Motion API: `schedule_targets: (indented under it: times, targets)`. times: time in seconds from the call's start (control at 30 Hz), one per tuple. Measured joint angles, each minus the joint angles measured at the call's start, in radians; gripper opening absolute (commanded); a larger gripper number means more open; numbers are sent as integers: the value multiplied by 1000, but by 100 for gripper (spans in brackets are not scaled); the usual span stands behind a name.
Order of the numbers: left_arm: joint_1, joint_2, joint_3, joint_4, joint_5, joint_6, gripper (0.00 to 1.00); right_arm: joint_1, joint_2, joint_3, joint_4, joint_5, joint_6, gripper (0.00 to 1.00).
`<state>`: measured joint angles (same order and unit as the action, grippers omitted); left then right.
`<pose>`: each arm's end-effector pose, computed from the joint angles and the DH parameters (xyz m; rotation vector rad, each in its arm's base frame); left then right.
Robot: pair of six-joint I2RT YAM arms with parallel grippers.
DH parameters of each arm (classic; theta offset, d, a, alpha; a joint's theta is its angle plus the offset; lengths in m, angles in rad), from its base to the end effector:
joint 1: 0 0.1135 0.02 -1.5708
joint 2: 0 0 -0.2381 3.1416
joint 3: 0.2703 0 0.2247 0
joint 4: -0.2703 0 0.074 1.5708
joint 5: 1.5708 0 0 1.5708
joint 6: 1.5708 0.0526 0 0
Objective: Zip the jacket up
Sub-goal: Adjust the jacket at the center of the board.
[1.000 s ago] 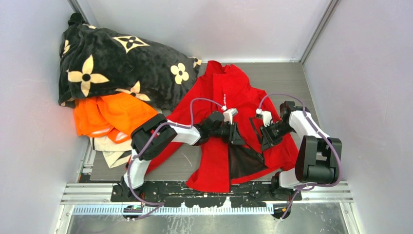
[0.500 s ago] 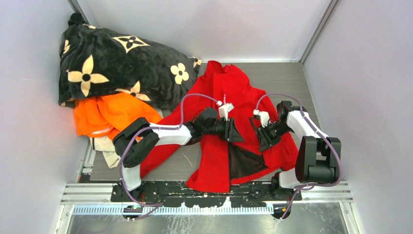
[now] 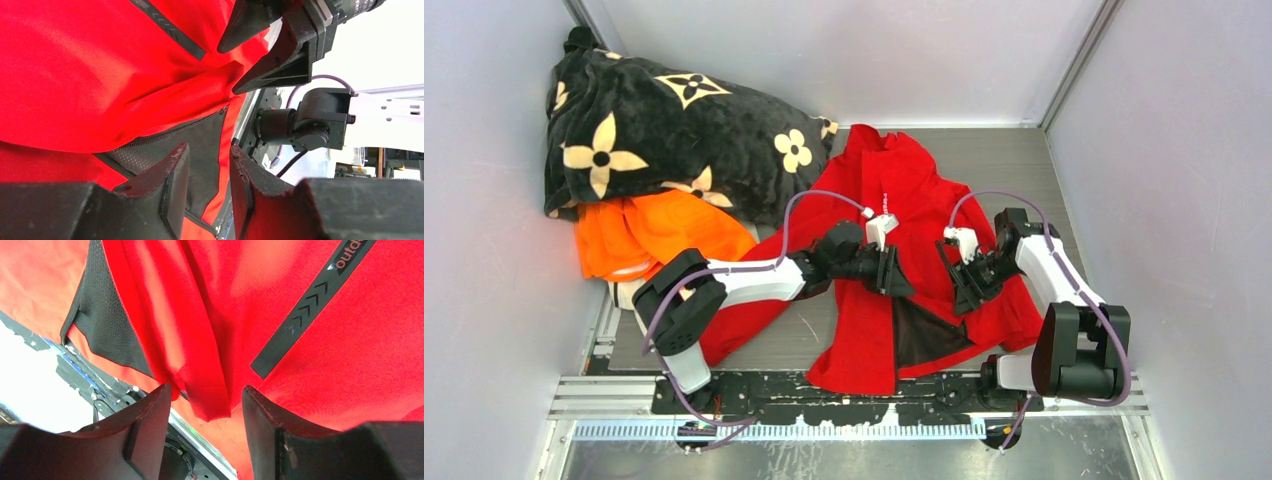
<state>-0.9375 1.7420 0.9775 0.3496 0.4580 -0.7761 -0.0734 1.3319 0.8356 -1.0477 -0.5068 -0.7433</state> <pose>0.1998 -0.3114 0.1927 0.5280 2.2392 -1.4683 0.1872 0.0118 0.1745 -0.9437 2.6813 0.6605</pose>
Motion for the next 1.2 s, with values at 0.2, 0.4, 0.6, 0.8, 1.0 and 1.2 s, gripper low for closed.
schedule_targets:
  times: [0.2,0.4,0.6,0.8,1.0,1.2]
  targets:
    - [0,-15,-4,-27,-3,8,36,19,-16,0,-5,0,-10,73]
    - [0,-31,-19,-34,-5,8,36,73,-37,-14,7,17,-1,75]
    - [0,-41,-24,-37,-4,11,35,109,-54,-18,27,37,16,69]
    - [-2,-41,-26,-45,-1,10,32,111,-69,-23,40,61,29,54]
    - [-28,-40,-29,-62,7,10,30,111,-72,-28,57,82,45,22]
    - [-84,27,-27,-40,19,-5,30,111,-72,-28,71,91,64,6]
